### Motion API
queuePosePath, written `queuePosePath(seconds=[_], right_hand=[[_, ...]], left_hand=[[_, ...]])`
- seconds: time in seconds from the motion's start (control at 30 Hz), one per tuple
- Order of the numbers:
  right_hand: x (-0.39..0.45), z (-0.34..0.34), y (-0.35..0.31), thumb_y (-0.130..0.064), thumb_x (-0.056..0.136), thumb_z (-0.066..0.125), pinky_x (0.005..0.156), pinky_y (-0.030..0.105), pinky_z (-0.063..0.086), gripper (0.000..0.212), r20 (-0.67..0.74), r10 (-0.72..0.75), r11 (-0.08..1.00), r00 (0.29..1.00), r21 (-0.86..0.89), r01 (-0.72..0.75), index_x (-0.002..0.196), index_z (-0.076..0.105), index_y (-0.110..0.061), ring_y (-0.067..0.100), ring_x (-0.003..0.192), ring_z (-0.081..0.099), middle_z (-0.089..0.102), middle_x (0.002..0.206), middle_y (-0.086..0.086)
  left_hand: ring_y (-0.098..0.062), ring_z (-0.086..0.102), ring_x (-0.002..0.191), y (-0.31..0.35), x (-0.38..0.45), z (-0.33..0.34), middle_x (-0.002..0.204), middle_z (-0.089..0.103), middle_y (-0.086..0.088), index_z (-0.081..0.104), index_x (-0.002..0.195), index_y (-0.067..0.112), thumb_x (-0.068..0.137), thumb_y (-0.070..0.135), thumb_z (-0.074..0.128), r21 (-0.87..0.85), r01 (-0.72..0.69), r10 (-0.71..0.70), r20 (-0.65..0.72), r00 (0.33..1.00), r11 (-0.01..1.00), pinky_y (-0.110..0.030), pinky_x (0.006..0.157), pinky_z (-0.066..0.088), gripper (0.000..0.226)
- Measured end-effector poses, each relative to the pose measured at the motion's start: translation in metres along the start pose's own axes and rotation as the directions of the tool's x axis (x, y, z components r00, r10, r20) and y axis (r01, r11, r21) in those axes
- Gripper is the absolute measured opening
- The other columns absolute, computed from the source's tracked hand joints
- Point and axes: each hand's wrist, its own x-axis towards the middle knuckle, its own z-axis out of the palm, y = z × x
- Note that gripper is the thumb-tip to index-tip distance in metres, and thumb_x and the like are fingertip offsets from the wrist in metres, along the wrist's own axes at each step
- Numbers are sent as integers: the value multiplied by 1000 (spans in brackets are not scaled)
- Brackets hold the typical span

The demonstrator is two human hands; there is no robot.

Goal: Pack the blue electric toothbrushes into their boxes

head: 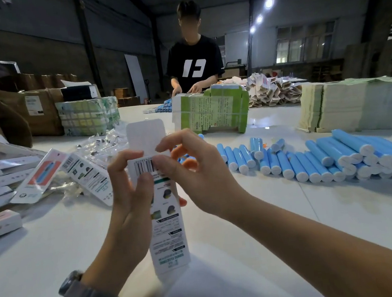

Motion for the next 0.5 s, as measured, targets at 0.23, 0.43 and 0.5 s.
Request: queuePosePath(seconds=[0.23,0.43,0.5], right_hand=[[1,-1,2,-24,91,66,58,25,55,15,-27,22,995,999,101,-20,99,56,-30,5,87,59,59,106,2],[8,-10,1,-18,84,70,91,39,56,64,16,89,965,996,246,-90,141,42,-28,17,114,61,63,125,2],[10,-12,-2,-11,83,69,90,42,56,40,17,62,977,998,202,-64,121,61,-22,18,106,63,68,111,0]], left_hand=[[-20,70,81,-1,-1,-2,104,65,14,44,113,56,100,41,46,-35,60,-59,29,998,998,-36,65,61,20],[-27,69,87,-3,-1,-4,118,60,14,37,126,61,99,36,40,-11,84,-83,67,994,996,-35,68,60,37],[-31,70,86,-5,-2,-5,119,62,14,32,127,67,100,34,40,-6,91,-90,67,994,996,-36,69,60,45]])
